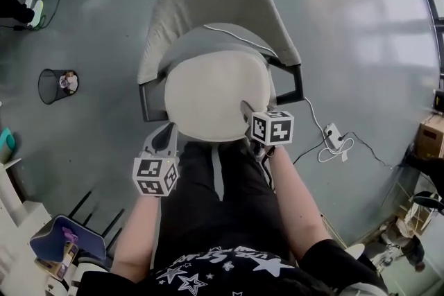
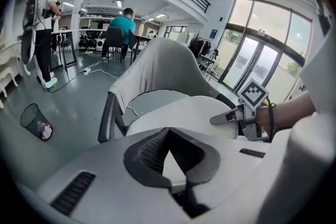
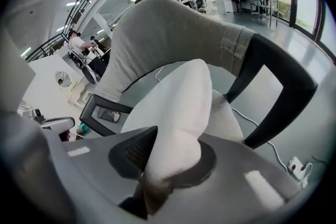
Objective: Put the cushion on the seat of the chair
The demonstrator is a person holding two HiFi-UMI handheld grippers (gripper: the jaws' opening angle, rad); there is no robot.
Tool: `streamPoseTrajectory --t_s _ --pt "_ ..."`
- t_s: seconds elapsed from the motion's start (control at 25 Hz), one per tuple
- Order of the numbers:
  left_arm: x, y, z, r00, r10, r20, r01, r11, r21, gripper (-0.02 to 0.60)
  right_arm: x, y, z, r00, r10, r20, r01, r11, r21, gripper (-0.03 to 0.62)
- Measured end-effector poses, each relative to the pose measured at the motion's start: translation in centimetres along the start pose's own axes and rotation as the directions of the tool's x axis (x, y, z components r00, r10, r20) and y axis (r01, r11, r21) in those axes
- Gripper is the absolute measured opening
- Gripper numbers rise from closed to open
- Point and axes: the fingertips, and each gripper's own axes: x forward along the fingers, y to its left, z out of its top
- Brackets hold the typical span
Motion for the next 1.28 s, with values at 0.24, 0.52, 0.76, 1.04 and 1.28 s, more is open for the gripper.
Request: streamPoseTrajectory --t_s 0.24,0.52,0.76,1.04,1.28 --pt "3.0 -0.7 -1.5 0.999 0.02 -0.044 -0.021 1.0 -0.011 0.006 2.3 -3.2 -1.4 1.0 -0.018 -0.024 0.018 1.0 -0.012 0.083" --pt "5.5 -1.6 -1.7 0.997 0.04 -0.064 -0.042 0.999 -0.02 0.006 4.1 -6.1 -2.3 0.998 -0.024 -0.059 0.024 1.0 -0.002 0.12" --pt "6.9 -2.7 -1.9 0.996 0.047 -0.074 -0.048 0.999 -0.005 0.006 5.4 -8.7 -4.2 0.995 -0.029 -0.095 0.041 0.991 0.128 0.172" --pt "7.3 -3.4 -2.8 0.996 0.05 -0.078 -0.054 0.997 -0.053 0.006 5.4 -10.5 -5.0 0.993 -0.072 -0.092 0.087 0.982 0.17 0.278" --pt "7.5 -3.7 -3.1 0.996 0.04 -0.077 -0.044 0.998 -0.049 0.006 4.2 -12.4 -6.3 0.985 -0.134 -0.109 0.152 0.973 0.174 0.304"
